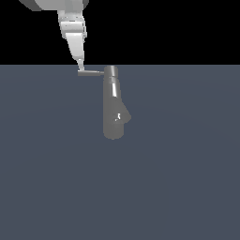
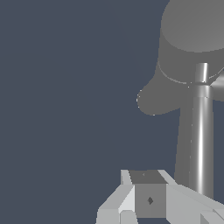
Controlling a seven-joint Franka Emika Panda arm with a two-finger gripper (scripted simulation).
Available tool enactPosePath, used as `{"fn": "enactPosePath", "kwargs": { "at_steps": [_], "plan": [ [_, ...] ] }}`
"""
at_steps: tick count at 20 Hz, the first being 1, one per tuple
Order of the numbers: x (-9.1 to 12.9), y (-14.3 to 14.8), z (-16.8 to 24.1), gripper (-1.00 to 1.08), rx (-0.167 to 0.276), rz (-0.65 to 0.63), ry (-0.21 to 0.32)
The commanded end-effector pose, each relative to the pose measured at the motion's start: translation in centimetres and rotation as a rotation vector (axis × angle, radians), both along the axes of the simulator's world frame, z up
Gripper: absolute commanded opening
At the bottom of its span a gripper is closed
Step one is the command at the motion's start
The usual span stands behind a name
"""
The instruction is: Turn on the faucet by rotating a designated handle.
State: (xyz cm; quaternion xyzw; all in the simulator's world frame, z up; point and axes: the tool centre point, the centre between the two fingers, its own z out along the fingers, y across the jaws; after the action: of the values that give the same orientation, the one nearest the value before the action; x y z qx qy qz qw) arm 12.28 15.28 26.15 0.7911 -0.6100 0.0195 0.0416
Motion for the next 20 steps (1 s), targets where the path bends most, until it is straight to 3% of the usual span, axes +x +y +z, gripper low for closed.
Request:
{"fn": "enactPosePath", "kwargs": {
  "at_steps": [1,11,20],
  "plan": [
    [0.1,0.2,0.0,-1.00,0.000,0.001,-0.003],
    [0.1,-1.2,-0.7,-1.00,0.018,-0.071,0.029],
    [0.9,-0.6,-2.4,-1.00,0.024,-0.120,0.026]
  ]
}}
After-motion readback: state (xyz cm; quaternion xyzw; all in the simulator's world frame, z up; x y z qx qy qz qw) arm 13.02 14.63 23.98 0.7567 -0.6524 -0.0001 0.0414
